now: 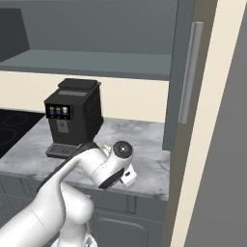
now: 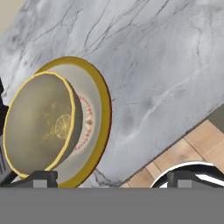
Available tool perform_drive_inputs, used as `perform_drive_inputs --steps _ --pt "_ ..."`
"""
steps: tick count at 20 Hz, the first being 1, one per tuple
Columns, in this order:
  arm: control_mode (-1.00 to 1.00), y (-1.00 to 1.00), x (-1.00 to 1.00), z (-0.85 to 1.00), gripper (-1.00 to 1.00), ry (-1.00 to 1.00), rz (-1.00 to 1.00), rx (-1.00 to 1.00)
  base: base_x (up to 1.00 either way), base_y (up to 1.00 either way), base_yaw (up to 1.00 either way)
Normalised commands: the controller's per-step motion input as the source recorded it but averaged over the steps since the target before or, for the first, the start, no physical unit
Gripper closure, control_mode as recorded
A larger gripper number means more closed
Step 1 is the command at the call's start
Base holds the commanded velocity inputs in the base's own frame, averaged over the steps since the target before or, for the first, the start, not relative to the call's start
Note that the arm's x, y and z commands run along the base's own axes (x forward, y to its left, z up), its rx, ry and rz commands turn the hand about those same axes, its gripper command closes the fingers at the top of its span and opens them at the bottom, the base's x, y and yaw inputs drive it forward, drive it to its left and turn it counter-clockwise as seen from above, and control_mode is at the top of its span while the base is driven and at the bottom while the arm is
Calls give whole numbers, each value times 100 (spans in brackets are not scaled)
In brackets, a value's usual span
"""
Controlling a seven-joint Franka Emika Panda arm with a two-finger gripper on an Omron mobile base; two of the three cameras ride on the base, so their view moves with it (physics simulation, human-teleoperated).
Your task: Pick up the bowls on the counter and stack them on top of one another in the open cabinet. Place the smaller bowl on top of the larger bowl.
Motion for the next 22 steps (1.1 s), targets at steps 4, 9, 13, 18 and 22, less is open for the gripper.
perform_drive_inputs --steps 4,9,13,18,22 --pt "-100 -11 0 0 -100 1 -4 0 0 0 0" --pt "-100 -20 0 0 -100 5 -4 0 0 0 0" --pt "-100 -7 12 0 -100 1 -1 1 0 0 0" --pt "-100 -2 18 -7 -100 0 -1 4 0 0 0" --pt "-100 0 16 -17 -100 1 0 3 0 0 0"
